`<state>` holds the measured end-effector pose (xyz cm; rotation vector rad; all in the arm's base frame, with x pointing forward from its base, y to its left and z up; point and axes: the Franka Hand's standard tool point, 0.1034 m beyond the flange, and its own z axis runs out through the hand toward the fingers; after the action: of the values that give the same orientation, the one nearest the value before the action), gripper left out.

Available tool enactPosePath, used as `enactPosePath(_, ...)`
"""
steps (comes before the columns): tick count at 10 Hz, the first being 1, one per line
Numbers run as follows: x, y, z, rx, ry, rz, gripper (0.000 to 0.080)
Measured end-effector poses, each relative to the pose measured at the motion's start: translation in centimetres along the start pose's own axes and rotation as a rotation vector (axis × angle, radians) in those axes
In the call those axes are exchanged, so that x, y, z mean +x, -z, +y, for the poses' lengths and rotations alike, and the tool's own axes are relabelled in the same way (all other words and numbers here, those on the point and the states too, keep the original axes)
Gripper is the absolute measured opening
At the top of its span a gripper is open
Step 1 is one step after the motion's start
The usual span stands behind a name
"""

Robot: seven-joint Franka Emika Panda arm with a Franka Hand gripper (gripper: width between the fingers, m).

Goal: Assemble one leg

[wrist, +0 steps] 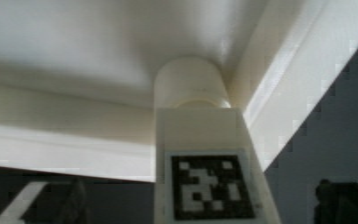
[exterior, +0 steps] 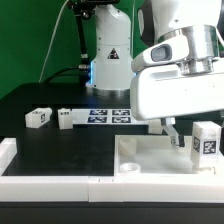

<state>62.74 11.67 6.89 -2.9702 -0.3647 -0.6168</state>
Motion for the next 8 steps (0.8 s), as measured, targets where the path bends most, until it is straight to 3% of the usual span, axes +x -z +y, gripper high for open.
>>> enactPosePath(5,1.3,2.0,0.7,0.001,-0.097,0.002,0.0649)
enactPosePath(8,0.8,1.8,0.3,0.022,-0.096,-0.079,0.0649)
